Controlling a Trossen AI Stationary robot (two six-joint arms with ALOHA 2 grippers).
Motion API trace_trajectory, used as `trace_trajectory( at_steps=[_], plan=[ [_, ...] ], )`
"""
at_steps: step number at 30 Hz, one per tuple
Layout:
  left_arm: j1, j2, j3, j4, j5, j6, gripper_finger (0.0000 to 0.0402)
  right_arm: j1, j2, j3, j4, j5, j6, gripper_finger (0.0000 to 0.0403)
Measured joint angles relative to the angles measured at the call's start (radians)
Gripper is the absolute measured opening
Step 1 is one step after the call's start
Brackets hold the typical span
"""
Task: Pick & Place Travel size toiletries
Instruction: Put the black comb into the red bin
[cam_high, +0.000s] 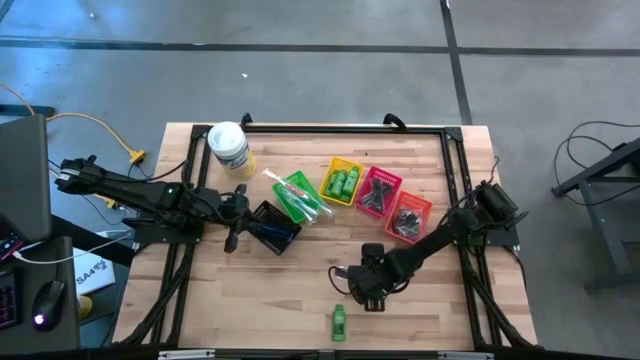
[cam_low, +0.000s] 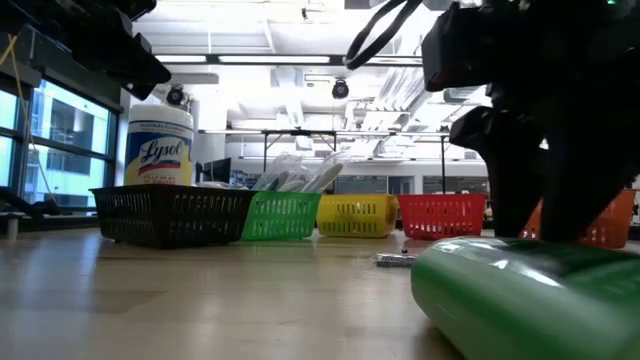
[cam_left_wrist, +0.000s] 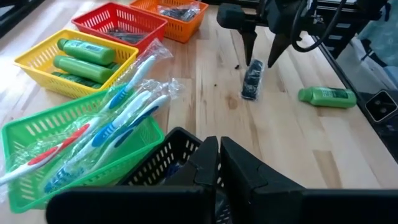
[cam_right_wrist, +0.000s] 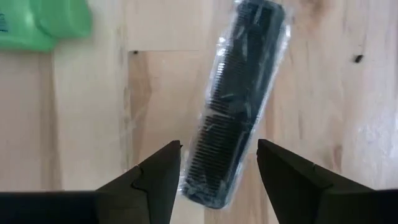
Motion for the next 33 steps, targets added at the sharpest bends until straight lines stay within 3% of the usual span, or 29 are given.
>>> trace_trajectory(
  at_steps=[9,24,33],
  plan=[
    [0.0,0.0,0.0,0.0,0.0,0.007,0.0017,-0.004,-0.001,0.0,-0.008,0.017,0.149,0.0203],
    [0.0,0.0,0.0,0.018,-0.008,-0.002,0.0017,-0.013,0.0,0.002,-0.015,0.007,0.115,0.0203],
    [0.0,0.0,0.0,0.016,-0.008,-0.002,0.0017,-0.003,0.001,0.002,-0.015,-0.045,0.255,0.0203]
  ],
)
